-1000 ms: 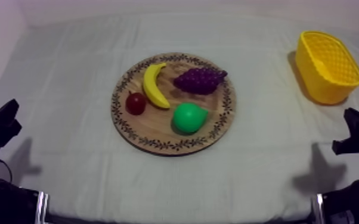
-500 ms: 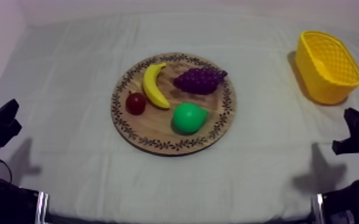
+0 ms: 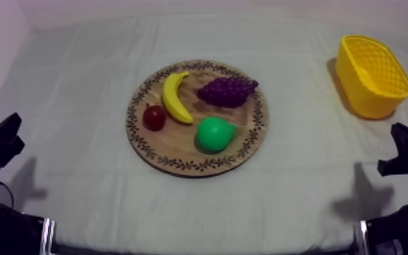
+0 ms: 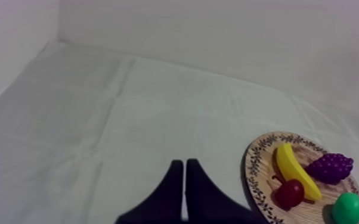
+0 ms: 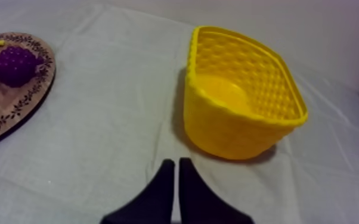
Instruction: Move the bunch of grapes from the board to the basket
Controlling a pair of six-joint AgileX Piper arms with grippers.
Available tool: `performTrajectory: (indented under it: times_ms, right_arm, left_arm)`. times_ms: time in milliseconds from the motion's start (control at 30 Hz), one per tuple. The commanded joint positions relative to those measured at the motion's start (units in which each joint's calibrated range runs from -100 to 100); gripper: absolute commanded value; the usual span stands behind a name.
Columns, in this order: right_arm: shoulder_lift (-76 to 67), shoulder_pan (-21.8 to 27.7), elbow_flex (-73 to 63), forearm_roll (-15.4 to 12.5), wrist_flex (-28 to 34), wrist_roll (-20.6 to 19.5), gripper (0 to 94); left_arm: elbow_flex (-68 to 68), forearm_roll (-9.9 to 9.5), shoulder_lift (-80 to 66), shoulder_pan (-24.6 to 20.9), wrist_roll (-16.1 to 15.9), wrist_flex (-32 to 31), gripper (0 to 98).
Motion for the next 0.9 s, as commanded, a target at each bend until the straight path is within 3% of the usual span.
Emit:
performTrajectory:
  times_ms: [0, 867]
  right_arm:
    - [0.00, -0.01, 0.02, 0.03, 0.00, 0.01, 0.5]
    - [0.00, 0.01, 0.02, 0.03, 0.00, -2.00, 0.6]
  left_arm:
    - [-0.02, -0.02, 0.00, 0.00, 0.01, 0.01, 0.1]
    - [-0.02, -0.02, 0.00, 0.00, 0.01, 0.01, 0.1]
